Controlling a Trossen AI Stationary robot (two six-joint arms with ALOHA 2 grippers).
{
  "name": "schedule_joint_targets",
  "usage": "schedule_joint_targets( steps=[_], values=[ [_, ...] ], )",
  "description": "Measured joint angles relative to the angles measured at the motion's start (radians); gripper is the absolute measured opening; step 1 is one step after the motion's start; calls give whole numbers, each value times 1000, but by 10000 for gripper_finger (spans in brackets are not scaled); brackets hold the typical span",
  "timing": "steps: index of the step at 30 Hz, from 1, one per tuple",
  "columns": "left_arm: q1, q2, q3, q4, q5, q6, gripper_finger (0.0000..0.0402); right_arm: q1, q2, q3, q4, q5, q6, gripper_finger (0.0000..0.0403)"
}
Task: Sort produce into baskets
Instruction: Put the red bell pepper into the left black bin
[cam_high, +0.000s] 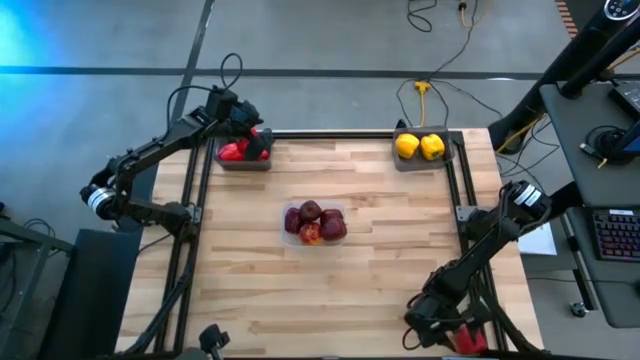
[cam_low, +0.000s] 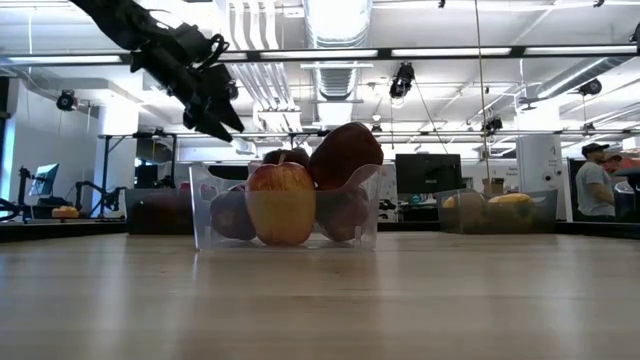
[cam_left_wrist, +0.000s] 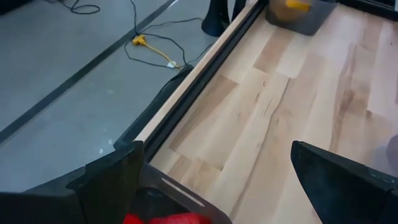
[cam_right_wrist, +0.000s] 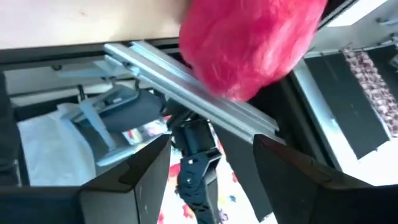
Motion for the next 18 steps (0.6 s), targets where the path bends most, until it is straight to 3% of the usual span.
schedule_joint_targets(
  steps=[5, 11, 15, 18],
  values=[
    [0, 0, 0, 26, 0, -4, 387, 26, 23, 38, -131, 3, -63, 219],
    [0, 0, 0, 17, 0, -13, 387, 33, 105, 24, -77, 9, -202, 219],
    [0, 0, 0, 17, 0, -35, 387, 20, 185, 33, -73, -75, -306, 219],
    [0, 0, 0, 18, 0, -42, 387, -21, 215, 76, -103, -79, -380, 219]
  ],
)
